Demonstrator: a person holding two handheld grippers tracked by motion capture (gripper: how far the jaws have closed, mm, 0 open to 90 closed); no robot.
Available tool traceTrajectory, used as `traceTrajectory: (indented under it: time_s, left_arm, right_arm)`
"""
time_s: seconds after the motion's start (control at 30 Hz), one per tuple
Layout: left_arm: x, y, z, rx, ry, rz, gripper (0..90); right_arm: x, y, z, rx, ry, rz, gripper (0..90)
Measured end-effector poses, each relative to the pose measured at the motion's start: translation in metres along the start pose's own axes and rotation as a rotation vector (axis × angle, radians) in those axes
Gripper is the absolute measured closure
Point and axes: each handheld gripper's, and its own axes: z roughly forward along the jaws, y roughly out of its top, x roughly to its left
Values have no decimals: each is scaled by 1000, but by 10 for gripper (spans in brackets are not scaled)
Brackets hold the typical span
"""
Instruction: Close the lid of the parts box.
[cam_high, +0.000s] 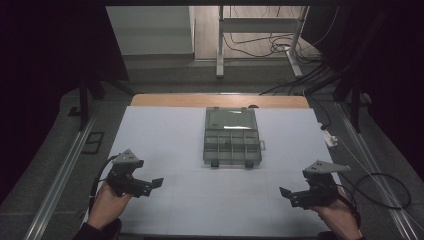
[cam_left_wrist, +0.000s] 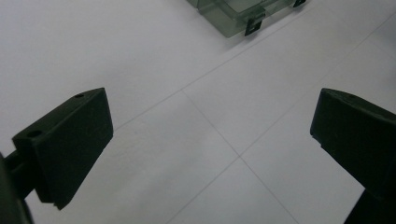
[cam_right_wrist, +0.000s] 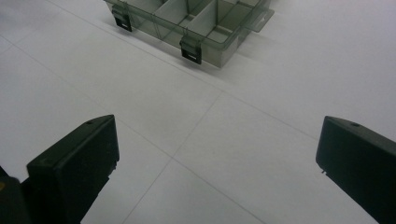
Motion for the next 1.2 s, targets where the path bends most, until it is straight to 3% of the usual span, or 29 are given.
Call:
traceTrajectory:
  time_s: [0.2,0.37,0.5,0.8,1.2]
  left_arm:
    - [2,9,9,-34,19,23,0]
    - [5,15,18,-55,-16,47,0]
    - [6,20,25,-45,-20,69,1]
    - [6,33,41,-33,-20,94,0]
    - [3,50,61,-13,-39,99,0]
  right_arm:
    - [0,6,5,-1,14,-14,0]
    - [0,11,11,-2,20,-27,0]
    - [-1,17,15,-6,28,-35,0]
    - [0,27,27,4,100,-61,0]
    - [-5,43,40,-18,107,-41,0]
